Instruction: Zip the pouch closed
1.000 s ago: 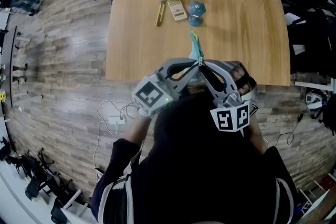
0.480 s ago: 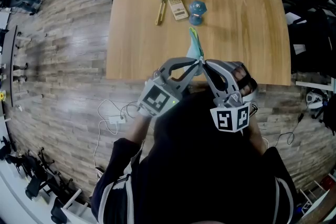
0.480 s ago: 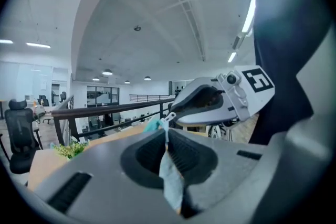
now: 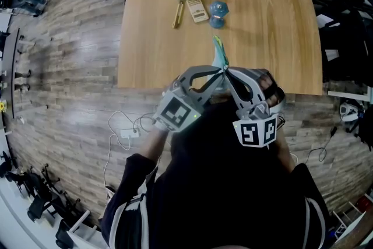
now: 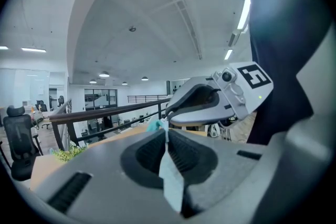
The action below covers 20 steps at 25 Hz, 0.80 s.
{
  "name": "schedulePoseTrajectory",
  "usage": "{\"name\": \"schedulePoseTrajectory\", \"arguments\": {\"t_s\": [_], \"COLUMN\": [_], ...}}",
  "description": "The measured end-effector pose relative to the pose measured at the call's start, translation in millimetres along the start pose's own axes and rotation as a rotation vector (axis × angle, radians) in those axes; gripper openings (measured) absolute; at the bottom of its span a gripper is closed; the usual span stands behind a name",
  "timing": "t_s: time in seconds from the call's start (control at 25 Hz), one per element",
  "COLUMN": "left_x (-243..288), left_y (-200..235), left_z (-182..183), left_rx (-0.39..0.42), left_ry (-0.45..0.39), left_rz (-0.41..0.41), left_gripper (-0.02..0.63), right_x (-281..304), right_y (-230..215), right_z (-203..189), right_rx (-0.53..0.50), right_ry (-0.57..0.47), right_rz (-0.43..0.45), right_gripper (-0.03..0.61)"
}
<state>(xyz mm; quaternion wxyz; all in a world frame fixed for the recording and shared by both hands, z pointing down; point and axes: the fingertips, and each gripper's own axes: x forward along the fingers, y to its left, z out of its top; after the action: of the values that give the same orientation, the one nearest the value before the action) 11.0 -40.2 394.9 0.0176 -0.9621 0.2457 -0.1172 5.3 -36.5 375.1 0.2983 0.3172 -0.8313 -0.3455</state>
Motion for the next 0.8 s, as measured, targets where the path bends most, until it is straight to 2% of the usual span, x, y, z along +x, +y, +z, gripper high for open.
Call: {"name": "schedulePoseTrajectory", "arguments": {"t_s": [0.36, 0.52, 0.8], "left_x": [-0.1, 3.1, 12.9], "left_y": [-4.3, -9.7, -22.4], "left_z": [0.5, -5.5, -19.1], "left_rx": [0.020, 0.067, 0.175], "left_ry": [0.014, 0.053, 0.135], "left_rz": [0.004, 0.005, 0.008], "left_gripper": [0.014, 0.014, 0.014], "right_x": [-5.6, -8.9, -12.6], "right_y": [4.9, 9.5, 13.3], "right_z": [0.4, -5.0, -19.9], "right_rx": [0.020, 0.032, 0.117], "right_ry": [-0.009, 0.004, 0.056], "right_rz": [0.033, 0.073, 0.109], "right_gripper": [0.017, 0.015, 0.015]}}
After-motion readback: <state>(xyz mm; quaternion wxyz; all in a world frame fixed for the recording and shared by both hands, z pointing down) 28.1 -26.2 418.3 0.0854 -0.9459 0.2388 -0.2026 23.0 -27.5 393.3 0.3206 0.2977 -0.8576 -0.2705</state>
